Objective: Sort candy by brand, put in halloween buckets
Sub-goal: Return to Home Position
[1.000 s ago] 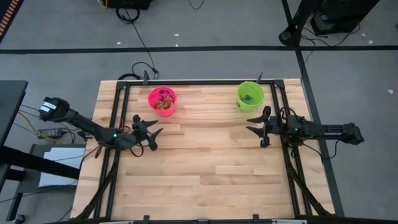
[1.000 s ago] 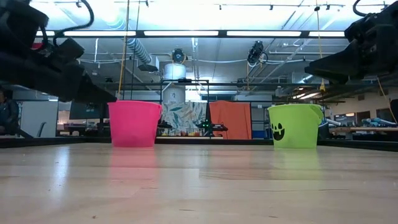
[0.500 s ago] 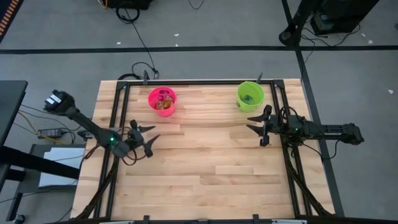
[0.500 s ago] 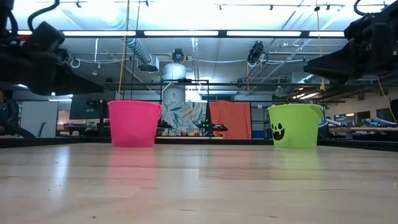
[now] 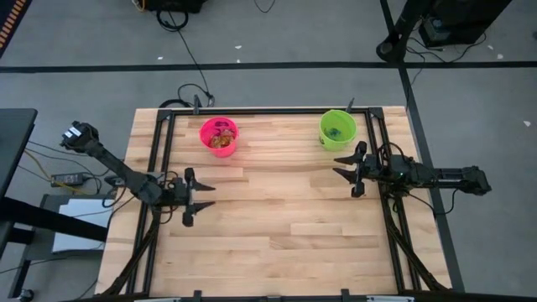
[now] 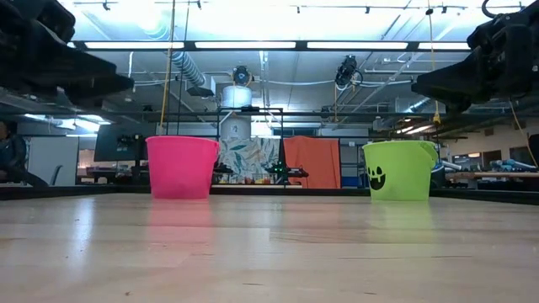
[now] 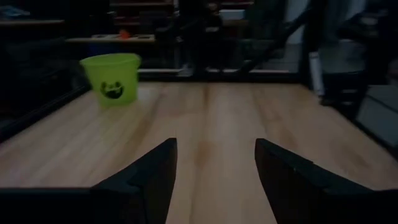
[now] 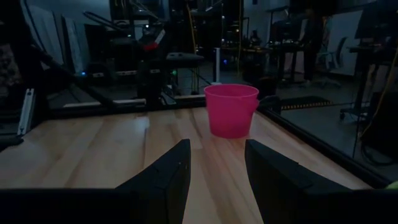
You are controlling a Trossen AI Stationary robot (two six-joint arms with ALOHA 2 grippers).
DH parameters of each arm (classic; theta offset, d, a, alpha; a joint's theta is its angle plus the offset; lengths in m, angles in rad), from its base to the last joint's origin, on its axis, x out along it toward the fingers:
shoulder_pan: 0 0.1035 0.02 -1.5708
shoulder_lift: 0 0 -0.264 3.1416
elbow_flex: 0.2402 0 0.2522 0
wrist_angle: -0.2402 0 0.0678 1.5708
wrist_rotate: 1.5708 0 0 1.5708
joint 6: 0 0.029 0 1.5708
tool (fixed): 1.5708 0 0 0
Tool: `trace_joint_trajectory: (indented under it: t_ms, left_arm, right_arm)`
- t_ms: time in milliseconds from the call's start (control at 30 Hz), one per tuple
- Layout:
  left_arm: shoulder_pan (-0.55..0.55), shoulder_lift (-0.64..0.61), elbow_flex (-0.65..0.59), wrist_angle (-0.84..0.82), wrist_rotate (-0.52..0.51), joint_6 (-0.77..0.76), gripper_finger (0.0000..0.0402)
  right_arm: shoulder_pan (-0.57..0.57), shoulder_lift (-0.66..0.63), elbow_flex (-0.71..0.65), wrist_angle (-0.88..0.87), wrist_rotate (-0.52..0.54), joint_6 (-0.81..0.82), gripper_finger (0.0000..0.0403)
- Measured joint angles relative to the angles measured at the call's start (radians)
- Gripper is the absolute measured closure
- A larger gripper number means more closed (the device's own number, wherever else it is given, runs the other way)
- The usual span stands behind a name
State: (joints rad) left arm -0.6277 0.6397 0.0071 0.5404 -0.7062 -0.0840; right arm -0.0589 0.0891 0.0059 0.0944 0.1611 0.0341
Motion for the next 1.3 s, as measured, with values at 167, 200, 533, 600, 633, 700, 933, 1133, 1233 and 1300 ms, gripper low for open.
trace_joint_trajectory:
  t_ms: [167,200,533,600,633,700,933,1133,1233,1300]
  left_arm:
    - [0.0,-0.076,0.0,-0.003,0.086,0.054,0.0179]
    - [0.0,-0.096,0.0,-0.008,0.099,0.061,0.0179]
    - [0.0,-0.402,0.0,-0.252,0.107,0.092,0.0179]
    - [0.0,-0.459,0.0,-0.332,0.11,0.049,0.0179]
    - [0.0,-0.482,0.0,-0.368,0.114,0.03,0.0179]
    - [0.0,-0.521,0.0,-0.436,0.128,-0.003,0.0179]
    - [-0.001,-0.553,0.0,-0.475,0.207,-0.023,0.0179]
    - [0.035,-0.553,0.0,-0.476,0.191,0.034,0.0179]
    - [0.09,-0.553,0.0,-0.476,0.164,0.078,0.0179]
    - [0.138,-0.553,0.0,-0.476,0.16,0.102,0.0179]
  right_arm:
    - [0.0,0.0,0.0,0.002,-0.005,0.015,0.0239]
    - [0.0,0.0,0.0,0.002,-0.005,0.016,0.0239]
    - [0.0,0.0,0.0,0.002,-0.001,0.023,0.0239]
    - [0.0,0.0,0.0,0.001,0.0,0.023,0.0239]
    - [0.0,0.0,0.0,0.001,0.0,0.022,0.0239]
    - [0.0,0.0,0.0,0.001,0.0,0.019,0.0239]
    - [0.0,0.0,0.0,0.001,-0.002,0.011,0.0239]
    - [-0.005,0.0,0.0,0.003,0.027,0.007,0.0239]
    - [-0.009,0.0,0.0,0.036,0.038,-0.01,0.0239]
    - [-0.01,0.0,0.0,0.061,0.037,-0.022,0.0239]
